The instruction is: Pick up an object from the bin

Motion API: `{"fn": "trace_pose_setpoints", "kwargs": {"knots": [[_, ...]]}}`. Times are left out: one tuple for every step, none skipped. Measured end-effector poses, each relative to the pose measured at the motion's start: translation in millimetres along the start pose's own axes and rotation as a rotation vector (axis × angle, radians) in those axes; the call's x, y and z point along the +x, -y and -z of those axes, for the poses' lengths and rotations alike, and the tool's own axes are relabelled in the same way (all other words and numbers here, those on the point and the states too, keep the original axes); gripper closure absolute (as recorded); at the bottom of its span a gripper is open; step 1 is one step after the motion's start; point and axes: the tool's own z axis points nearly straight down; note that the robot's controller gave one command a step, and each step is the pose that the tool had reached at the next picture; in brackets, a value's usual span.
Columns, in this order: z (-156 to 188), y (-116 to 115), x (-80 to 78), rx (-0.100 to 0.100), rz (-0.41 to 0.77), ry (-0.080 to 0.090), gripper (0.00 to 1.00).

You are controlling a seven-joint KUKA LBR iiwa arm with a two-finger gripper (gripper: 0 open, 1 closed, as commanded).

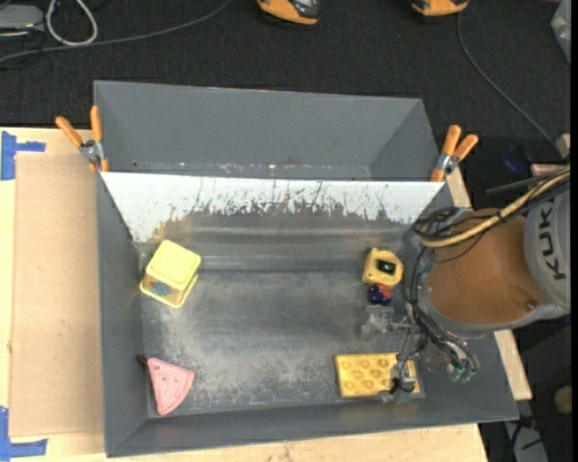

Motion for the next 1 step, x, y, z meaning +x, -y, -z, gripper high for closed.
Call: {"fn": "trace_pose_setpoints", "kwargs": {"knots": [[-28.9,3.8,4.6,0.002,0.01,0.019,0.0]]}}
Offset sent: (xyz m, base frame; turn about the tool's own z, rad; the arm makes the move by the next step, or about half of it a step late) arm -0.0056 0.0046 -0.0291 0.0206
